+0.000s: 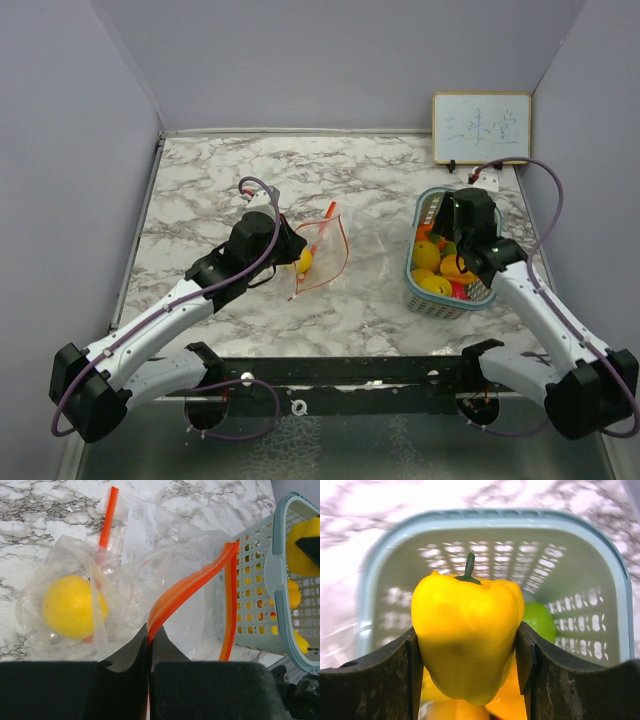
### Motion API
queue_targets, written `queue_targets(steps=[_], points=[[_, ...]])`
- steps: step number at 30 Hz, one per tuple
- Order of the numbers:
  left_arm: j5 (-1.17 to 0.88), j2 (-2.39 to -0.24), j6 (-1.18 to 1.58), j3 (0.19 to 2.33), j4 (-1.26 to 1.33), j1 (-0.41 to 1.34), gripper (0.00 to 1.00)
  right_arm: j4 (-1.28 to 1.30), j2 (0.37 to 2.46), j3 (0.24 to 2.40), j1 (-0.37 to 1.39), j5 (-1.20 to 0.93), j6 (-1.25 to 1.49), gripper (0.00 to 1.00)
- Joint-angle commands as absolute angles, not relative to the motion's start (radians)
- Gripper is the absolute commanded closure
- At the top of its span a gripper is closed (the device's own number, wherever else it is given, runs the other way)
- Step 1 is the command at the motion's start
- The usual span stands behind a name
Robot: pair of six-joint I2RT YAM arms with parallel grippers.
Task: Place the food in the zip-top bag and seal the zipper
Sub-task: Pick up the fake fruit from the bin, then place the fake fruit in the zipper food storage bag.
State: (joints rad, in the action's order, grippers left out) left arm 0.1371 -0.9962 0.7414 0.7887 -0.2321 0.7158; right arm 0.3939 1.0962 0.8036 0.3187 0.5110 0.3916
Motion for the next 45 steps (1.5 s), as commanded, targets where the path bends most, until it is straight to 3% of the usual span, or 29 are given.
queue_targets(steps=[1, 9, 12, 17, 24, 32, 37, 38, 40, 41, 45], points=[[0.129, -0.974, 0.725, 0.786, -0.212, 0.719, 1.0, 0.471, 0.944, 0.927, 0.314, 0.219, 0.377, 0.84], [0.136, -0.976, 0.724, 0.798, -0.222, 0.719, 1.0, 0.267, 0.81, 0.925, 0.315, -0.512, 0.512, 0.86], [0.132, -0.979, 0.728, 0.803, -0.221, 0.72, 1.0, 0.103, 0.812, 0.862, 0.33, -0.646, 0.589, 0.86], [0.116, -0.992, 0.731, 0.829, -0.224, 0.719, 1.0, -0.014, 0.874, 0.833, 0.432, -0.628, 0.616, 0.86], [0.114, -0.998, 0.742, 0.844, -0.218, 0.719, 1.0, -0.118, 1.063, 0.868, 0.733, -0.422, 0.592, 0.85], [0.109, -0.98, 0.747, 0.848, -0.226, 0.719, 1.0, -0.124, 1.222, 0.851, 0.773, -0.2, 0.63, 0.8], [0.11, -0.971, 0.747, 0.839, -0.223, 0.719, 1.0, -0.014, 1.247, 0.87, 0.786, -0.015, 0.61, 0.54], [0.108, -0.973, 0.749, 0.837, -0.218, 0.719, 1.0, 0.005, 1.252, 0.884, 0.789, -0.003, 0.604, 0.45], [0.101, -0.98, 0.752, 0.835, -0.212, 0.719, 1.0, 0.025, 1.252, 0.898, 0.797, 0.0, 0.59, 0.13], [0.098, -0.983, 0.753, 0.834, -0.207, 0.719, 1.0, 0.027, 1.25, 0.905, 0.803, 0.0, 0.583, 0.02], [0.091, -0.99, 0.76, 0.826, -0.192, 0.719, 1.0, 0.083, 1.233, 0.937, 0.813, 0.003, 0.568, 0.0]])
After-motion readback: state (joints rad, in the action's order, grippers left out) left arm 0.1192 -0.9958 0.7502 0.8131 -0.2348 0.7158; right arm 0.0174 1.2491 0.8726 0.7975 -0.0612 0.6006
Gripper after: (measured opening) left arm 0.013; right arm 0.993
